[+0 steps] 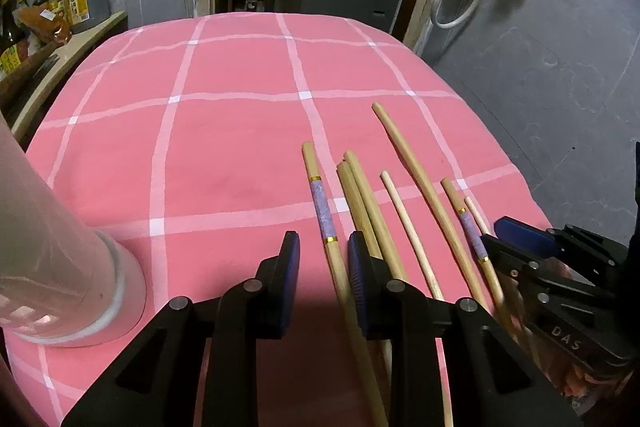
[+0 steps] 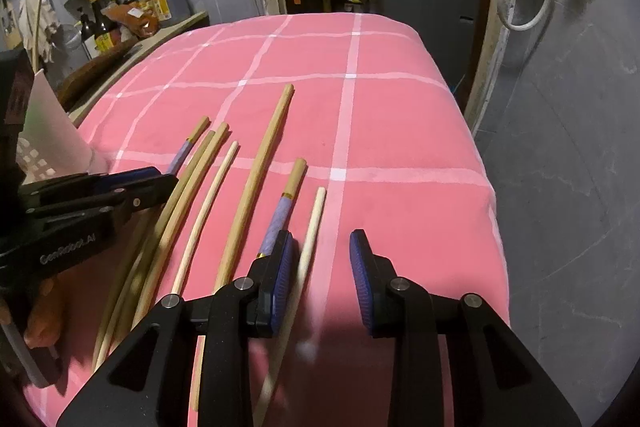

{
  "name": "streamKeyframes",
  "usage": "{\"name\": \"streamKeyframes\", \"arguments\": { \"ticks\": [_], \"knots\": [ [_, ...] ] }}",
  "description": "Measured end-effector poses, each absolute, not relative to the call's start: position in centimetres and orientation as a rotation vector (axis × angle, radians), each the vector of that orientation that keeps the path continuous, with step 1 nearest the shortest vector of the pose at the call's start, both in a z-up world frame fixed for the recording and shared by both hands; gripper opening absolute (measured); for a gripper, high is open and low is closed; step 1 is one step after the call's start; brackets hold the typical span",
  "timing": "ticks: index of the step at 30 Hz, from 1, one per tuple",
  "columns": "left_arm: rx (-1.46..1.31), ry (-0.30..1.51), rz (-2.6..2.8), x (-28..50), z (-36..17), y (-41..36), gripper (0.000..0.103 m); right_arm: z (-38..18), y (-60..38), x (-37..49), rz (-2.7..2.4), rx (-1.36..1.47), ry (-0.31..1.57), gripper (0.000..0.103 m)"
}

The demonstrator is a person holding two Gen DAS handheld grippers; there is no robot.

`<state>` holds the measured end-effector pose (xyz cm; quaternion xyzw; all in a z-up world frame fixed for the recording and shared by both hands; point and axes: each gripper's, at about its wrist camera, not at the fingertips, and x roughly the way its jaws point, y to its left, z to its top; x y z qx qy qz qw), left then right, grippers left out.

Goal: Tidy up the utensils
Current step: 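Grasp the purple-banded chopstick with the left tool while the right tool grasps a plain chopstick, then lift both held chopsticks upright and carry them toward the white holder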

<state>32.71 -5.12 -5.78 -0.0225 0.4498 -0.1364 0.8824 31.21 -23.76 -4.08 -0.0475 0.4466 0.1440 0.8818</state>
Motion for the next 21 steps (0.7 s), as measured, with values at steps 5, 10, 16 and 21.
{"name": "streamKeyframes", "arguments": {
  "ticks": [5,10,16,21],
  "knots": [
    [-0.047,0.951,-0.293,32.8,-5.7,-5.4,0.008,-4.0,-23.5,31.9,0.318,-0.08,0.962,0.01],
    [-0.079,0.964,-0.297,32.6,-5.5,-5.0,0.004,-3.7,-24.0,32.1,0.32,0.004,0.989,0.004],
    [-0.12,0.926,-0.302,31.2,-4.5,-4.2,0.004,-3.0,-25.1,30.4,0.329,0.117,0.931,0.003],
    [-0.134,0.803,-0.306,28.7,-2.5,-3.6,0.004,-0.5,-24.9,27.7,0.354,0.154,0.77,0.003]
  ]
}}
